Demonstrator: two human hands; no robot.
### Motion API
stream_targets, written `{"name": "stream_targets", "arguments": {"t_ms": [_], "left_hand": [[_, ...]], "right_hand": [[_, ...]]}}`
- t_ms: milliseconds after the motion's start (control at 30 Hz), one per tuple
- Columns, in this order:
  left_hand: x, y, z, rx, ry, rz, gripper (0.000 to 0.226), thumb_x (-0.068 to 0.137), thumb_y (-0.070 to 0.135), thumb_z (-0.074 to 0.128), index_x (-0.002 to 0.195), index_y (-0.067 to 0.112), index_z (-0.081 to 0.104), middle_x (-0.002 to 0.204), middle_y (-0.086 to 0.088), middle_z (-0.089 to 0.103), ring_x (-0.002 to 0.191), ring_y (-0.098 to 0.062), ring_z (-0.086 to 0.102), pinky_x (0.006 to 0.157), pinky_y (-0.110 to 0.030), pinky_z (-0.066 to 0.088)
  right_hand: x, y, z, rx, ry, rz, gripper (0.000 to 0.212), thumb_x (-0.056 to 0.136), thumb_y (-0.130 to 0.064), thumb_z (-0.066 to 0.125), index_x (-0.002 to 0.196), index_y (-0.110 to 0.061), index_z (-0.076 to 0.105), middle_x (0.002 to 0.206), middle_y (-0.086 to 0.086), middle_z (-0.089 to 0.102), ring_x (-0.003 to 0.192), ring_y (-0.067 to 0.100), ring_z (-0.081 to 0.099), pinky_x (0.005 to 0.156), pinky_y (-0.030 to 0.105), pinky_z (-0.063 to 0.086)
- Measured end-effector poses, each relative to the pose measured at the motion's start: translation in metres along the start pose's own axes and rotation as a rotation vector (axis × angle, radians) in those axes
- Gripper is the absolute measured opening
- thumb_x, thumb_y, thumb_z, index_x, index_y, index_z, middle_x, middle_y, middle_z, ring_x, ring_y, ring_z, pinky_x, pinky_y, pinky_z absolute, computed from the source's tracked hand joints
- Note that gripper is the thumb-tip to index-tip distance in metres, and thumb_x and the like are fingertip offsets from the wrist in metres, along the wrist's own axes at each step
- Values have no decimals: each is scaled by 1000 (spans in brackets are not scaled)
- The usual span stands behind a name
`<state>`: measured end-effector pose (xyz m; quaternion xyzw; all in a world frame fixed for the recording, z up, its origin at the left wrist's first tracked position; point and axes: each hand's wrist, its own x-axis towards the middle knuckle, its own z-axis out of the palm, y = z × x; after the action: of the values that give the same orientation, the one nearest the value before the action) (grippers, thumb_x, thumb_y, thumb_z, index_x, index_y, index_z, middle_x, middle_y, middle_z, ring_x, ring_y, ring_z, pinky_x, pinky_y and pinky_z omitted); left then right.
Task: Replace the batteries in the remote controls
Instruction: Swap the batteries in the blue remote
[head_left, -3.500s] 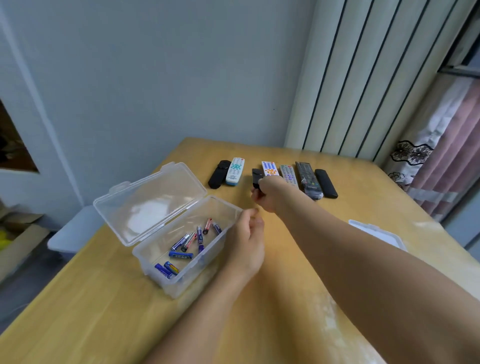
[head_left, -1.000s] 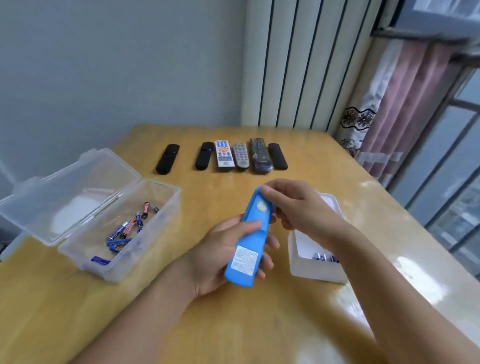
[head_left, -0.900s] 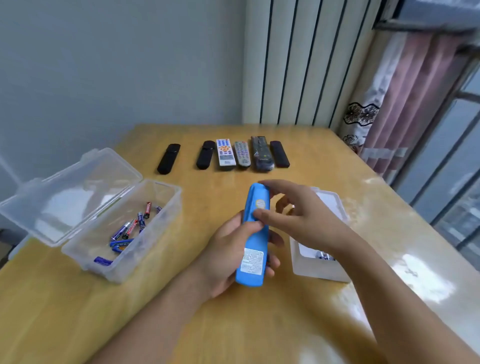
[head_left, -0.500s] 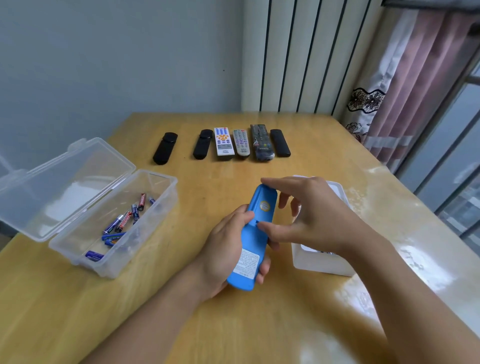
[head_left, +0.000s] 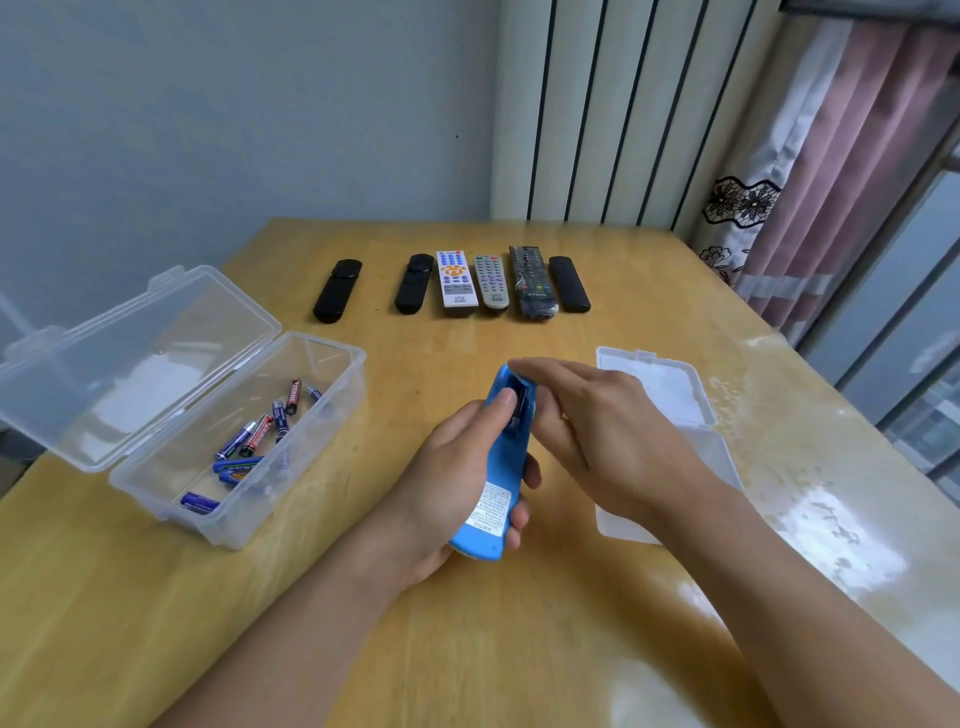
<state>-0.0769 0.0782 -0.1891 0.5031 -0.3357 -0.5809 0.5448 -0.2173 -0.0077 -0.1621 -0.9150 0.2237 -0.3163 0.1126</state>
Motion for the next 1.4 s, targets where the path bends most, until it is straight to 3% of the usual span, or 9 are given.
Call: {"name": "stream_targets", "arguments": {"t_ms": [100,267,367,467,533,700,867,1067,1400], "left_hand": [[2,-1,-1,-35,39,-27,22,103,38,53,101,21,66,75,-13,65,50,-28,57,46,-31,48],[7,1,-4,-88,171,-14,22,105,26,47,117,14,62,78,-17,73,60,-33,71,48,-34,56],[10,6,-13,-103,292,-24,22,102,21,49,113,8,62,80,-16,76,65,-31,75,48,-32,57],[11,6,-22,95,400,-11,19,100,22,50,103,6,60,77,-17,74,53,-28,68,44,-27,51],[12,5,-23,262,436,69,17,101,21,49,100,11,62,84,-16,74,56,-23,67,46,-30,52],[14,1,-22,615,438,268,19,101,23,49,84,19,57,58,15,60,49,-2,53,43,-12,39],[8,8,-18,444,312,259,21,105,25,47,93,20,63,66,2,61,57,-21,63,48,-28,50],[-3,18,-15,223,146,216,35,105,31,37,84,26,64,71,-7,64,56,-26,61,47,-33,50],[-3,6,-4,347,170,264,25,108,20,33,96,9,51,71,-5,61,54,-24,56,47,-32,47]], "right_hand": [[2,2,6,153,62,135,32,103,-23,42,116,-13,69,93,-9,70,71,-6,63,66,6,43],[2,7,0,309,177,260,21,96,-15,54,97,-17,75,81,-15,72,73,4,72,65,18,56],[-3,9,-4,229,25,220,16,87,-14,63,90,-19,78,79,-14,74,74,2,70,66,19,57],[-6,6,3,31,-194,153,14,83,-14,67,90,-21,77,78,-13,72,72,0,64,65,22,54],[-6,4,6,26,-210,155,13,85,-20,69,95,-23,76,80,-15,70,72,-2,62,66,23,54],[-3,-5,11,141,-38,223,33,83,-52,70,110,-33,68,97,-20,64,90,-3,59,70,15,51],[-1,-17,21,121,-1,242,35,89,-32,74,122,-32,64,102,-17,60,90,1,57,73,18,51],[1,-18,16,161,114,258,28,91,-23,72,118,-28,68,98,-17,57,92,-4,55,71,15,48],[-2,-14,25,198,225,258,17,96,-16,64,107,-21,75,87,-10,65,82,0,60,67,10,43]]}}
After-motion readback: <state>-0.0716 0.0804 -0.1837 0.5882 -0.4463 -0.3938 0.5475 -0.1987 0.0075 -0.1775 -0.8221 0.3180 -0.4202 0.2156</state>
